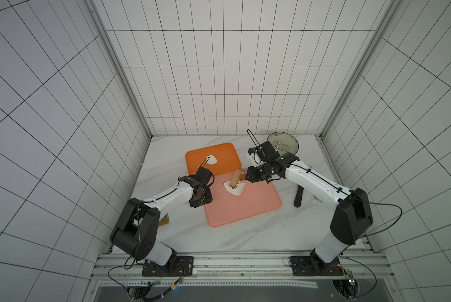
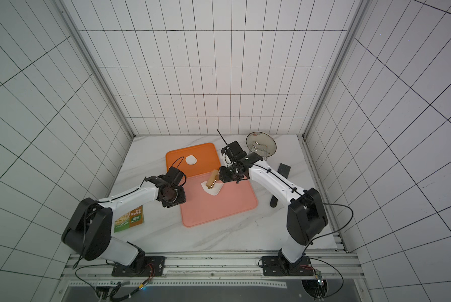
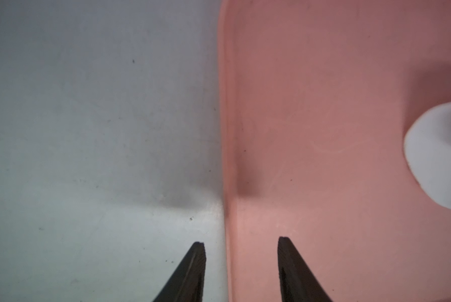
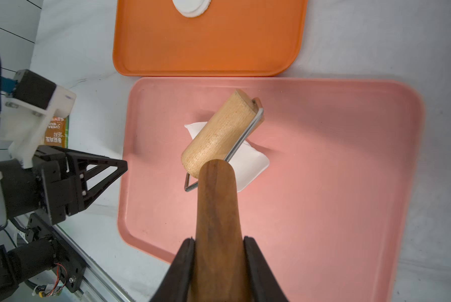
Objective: Roll out the dumpling wrappers from the dough
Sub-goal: Flatten out the dough on the work surface.
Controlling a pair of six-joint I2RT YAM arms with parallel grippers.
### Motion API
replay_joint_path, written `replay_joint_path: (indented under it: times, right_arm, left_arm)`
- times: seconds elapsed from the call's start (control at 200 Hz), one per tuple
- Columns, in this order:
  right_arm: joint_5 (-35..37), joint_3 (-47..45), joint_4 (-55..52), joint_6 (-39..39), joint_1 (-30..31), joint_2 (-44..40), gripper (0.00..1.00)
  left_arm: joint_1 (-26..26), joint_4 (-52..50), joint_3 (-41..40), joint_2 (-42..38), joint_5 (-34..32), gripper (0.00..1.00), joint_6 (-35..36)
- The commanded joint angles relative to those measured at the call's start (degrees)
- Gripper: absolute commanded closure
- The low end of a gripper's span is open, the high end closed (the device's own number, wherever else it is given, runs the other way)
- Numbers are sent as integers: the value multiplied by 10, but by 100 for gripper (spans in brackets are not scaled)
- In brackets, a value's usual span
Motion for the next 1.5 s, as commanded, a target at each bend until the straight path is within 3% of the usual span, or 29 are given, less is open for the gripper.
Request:
replay_joint_path:
  times: [0.0, 0.21, 0.785, 1.24, 1.499]
  right_arm:
    - [-21, 19, 44, -3, 8, 15, 100]
    - [-25, 11, 67, 16, 11, 57, 100]
    - [-25, -64, 104, 56, 8, 75, 100]
    - [17, -239, 60, 65, -43, -85, 100]
    - [29, -306, 34, 76, -78, -147, 100]
  left_arm:
    - [2, 15, -21, -14, -6, 56, -19]
    - [2, 26, -38, 4, -4, 61, -17]
    - [2, 47, -31, 48, 2, 74, -2]
    - [14, 48, -20, 85, 1, 91, 5]
    - [17, 47, -11, 94, 1, 94, 10]
